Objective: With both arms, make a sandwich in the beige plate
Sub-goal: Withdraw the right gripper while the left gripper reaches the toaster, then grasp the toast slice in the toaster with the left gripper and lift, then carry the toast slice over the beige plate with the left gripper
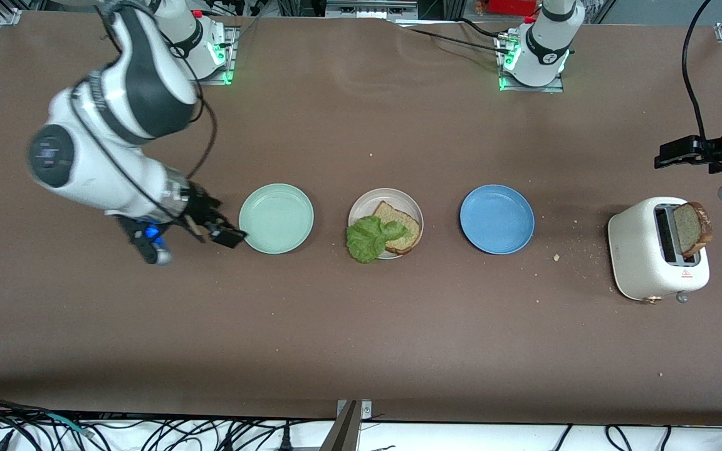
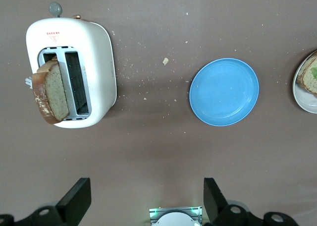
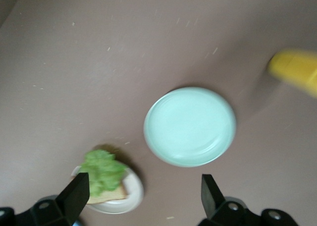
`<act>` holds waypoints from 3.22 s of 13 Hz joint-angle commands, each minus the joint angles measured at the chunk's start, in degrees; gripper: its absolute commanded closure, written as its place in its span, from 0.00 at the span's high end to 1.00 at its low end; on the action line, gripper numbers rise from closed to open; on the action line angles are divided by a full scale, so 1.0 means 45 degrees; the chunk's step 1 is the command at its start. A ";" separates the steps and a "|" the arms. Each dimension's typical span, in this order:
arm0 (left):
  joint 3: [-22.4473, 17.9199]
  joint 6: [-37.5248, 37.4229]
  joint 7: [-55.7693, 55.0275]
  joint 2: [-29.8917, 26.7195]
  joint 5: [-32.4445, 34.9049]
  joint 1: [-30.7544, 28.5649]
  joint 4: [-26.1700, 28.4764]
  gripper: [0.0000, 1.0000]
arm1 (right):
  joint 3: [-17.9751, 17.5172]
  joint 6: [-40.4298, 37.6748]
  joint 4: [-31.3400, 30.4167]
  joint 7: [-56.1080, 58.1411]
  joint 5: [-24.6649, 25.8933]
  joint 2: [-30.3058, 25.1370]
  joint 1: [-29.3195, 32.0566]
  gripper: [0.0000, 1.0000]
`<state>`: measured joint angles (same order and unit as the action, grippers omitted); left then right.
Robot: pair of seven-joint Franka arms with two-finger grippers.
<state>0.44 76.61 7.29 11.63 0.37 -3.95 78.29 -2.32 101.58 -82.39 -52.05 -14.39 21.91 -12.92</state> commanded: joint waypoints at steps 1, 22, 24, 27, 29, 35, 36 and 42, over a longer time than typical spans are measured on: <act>-0.0019 -0.0034 0.0079 -0.0240 0.0543 -0.0060 0.0140 1.00 | 0.0202 -0.1105 -0.0323 0.3253 0.0770 -0.0941 0.0894 1.00; 0.0059 1.1395 0.4455 0.0228 0.0328 -0.3908 0.7524 0.16 | -0.0403 -0.0991 -0.0831 1.1038 0.3842 -0.1804 0.3827 1.00; 0.0020 1.1159 0.4436 0.0209 0.0328 -0.3927 0.7427 0.00 | -0.0384 -0.0991 -0.0831 1.1058 0.3803 -0.1686 0.4003 1.00; 0.0059 1.0266 0.4748 0.0151 0.0329 -0.3967 0.6864 0.00 | -0.0384 -0.1322 -0.0851 1.1078 0.3823 -0.1706 0.4160 1.00; 0.0078 0.7811 0.4787 0.0150 0.0308 -0.3889 0.5188 0.00 | -0.0403 -0.1323 -0.0831 1.1038 0.3823 -0.1706 0.4121 1.00; 0.0840 0.1905 0.4652 0.0248 -0.2141 -0.3596 0.1547 0.00 | -0.0423 -0.1362 -0.0850 1.1038 0.3842 -0.1706 0.4101 1.00; 0.0840 0.1552 0.4554 0.0441 -0.3293 -0.3305 0.1566 0.00 | -0.0442 -0.1362 -0.0850 1.1038 0.3842 -0.1706 0.4101 1.00; 0.0840 0.1411 0.2892 0.2704 -0.8317 -0.0397 0.1606 0.00 | -0.0442 -0.1362 -0.0850 1.1038 0.3842 -0.1725 0.4082 1.00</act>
<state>4.72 83.25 21.56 20.20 -32.13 -9.41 87.22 -3.79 95.79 -85.55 -2.33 2.03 15.05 5.22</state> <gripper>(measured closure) 0.916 0.000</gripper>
